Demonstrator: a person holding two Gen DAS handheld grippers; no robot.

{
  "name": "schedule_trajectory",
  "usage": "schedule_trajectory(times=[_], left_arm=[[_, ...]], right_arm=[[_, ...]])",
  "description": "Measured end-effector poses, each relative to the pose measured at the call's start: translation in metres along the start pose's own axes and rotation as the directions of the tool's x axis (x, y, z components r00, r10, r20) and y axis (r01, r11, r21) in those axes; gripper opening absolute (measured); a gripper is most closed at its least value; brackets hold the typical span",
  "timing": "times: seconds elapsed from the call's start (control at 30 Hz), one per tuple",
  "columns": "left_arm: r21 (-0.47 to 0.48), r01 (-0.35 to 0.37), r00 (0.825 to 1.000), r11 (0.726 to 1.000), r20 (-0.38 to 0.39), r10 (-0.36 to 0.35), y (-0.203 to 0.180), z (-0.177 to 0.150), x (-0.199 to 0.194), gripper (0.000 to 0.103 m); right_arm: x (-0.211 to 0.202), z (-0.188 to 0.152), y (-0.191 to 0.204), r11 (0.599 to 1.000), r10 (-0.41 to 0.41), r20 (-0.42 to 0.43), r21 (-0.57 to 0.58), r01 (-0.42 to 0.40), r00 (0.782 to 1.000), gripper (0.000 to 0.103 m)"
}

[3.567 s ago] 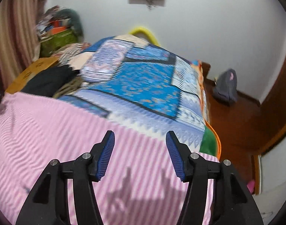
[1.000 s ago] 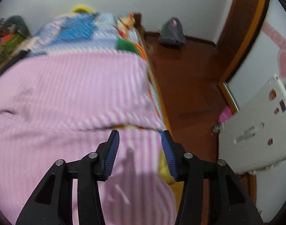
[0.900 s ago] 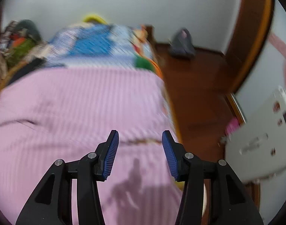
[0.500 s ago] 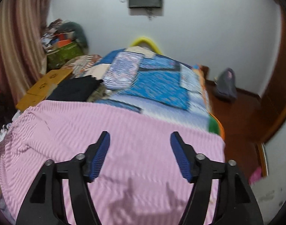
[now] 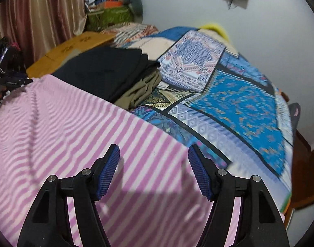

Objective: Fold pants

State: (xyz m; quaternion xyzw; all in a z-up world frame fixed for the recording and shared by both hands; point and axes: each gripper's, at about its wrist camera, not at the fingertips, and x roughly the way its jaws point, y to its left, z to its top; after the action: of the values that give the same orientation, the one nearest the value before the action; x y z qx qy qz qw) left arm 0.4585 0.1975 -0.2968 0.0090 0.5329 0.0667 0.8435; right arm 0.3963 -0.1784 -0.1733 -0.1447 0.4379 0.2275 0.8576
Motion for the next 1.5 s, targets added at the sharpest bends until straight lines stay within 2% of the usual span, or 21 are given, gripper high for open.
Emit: schedule_trajectory(times=[0.07, 0.13, 0.2, 0.27, 0.33, 0.43, 0.5, 0.57, 0.6, 0.8, 1.0, 1.27, 1.5], left_arm=[[-0.005, 0.023, 1.0, 1.0, -0.017, -0.023, 0.001, 0.001, 0.008, 0.067], [0.003, 0.055, 0.998, 0.998, -0.031, -0.055, -0.001, 0.001, 0.012, 0.058], [0.02, 0.069, 0.997, 0.997, -0.038, -0.068, -0.005, -0.001, 0.014, 0.042], [0.042, 0.047, 0.998, 0.998, -0.036, -0.045, -0.011, -0.001, 0.014, 0.035], [0.06, 0.026, 0.999, 0.998, -0.026, -0.024, -0.014, 0.0, 0.013, 0.031], [0.072, -0.007, 1.0, 0.997, 0.01, 0.006, -0.019, 0.0, 0.002, 0.025], [0.072, -0.02, 0.999, 0.997, 0.032, 0.018, -0.019, 0.002, -0.006, 0.022], [0.07, -0.04, 0.997, 0.997, 0.062, 0.036, -0.019, 0.004, -0.019, 0.019], [0.07, -0.046, 0.996, 0.997, 0.077, 0.04, -0.018, 0.006, -0.026, 0.017], [0.062, -0.03, 0.982, 0.998, 0.19, 0.018, -0.015, 0.004, -0.092, 0.014], [0.074, -0.012, 0.959, 0.997, 0.283, -0.01, -0.015, -0.018, -0.157, 0.013], [0.081, -0.006, 0.936, 0.997, 0.352, -0.023, -0.005, -0.076, -0.223, 0.012], [0.067, 0.017, 0.936, 0.998, 0.349, -0.04, 0.012, -0.137, -0.247, 0.012]], right_arm=[[0.015, 0.004, -0.001, 1.0, -0.015, -0.023, -0.011, 0.015, 1.0, 0.066], [0.023, 0.003, -0.003, 1.0, 0.02, -0.013, -0.003, -0.02, 1.0, 0.066], [0.024, 0.003, -0.007, 0.999, 0.046, 0.006, 0.025, -0.046, 0.999, 0.071], [0.024, 0.002, -0.008, 0.997, 0.06, 0.006, 0.045, -0.06, 0.998, 0.07], [0.025, 0.002, -0.007, 0.997, 0.063, 0.002, 0.04, -0.063, 0.998, 0.063], [0.025, 0.005, -0.004, 0.997, 0.073, -0.012, 0.029, -0.072, 0.997, 0.044], [0.023, 0.004, -0.002, 0.997, 0.07, -0.022, 0.021, -0.07, 0.997, 0.024], [0.02, 0.003, -0.003, 0.998, 0.058, -0.02, 0.025, -0.057, 0.998, 0.01], [0.019, 0.003, -0.004, 0.998, 0.059, -0.018, 0.034, -0.059, 0.998, 0.007], [-0.023, 0.003, 0.001, 0.998, 0.014, 0.072, 0.067, -0.019, 0.997, 0.006], [-0.095, -0.006, 0.011, 0.996, -0.002, 0.161, 0.089, -0.012, 0.987, 0.006], [-0.168, -0.044, 0.046, 0.993, 0.023, 0.211, 0.108, -0.046, 0.977, 0.005], [-0.212, -0.088, 0.082, 0.988, 0.068, 0.23, 0.123, -0.098, 0.971, 0.005]])
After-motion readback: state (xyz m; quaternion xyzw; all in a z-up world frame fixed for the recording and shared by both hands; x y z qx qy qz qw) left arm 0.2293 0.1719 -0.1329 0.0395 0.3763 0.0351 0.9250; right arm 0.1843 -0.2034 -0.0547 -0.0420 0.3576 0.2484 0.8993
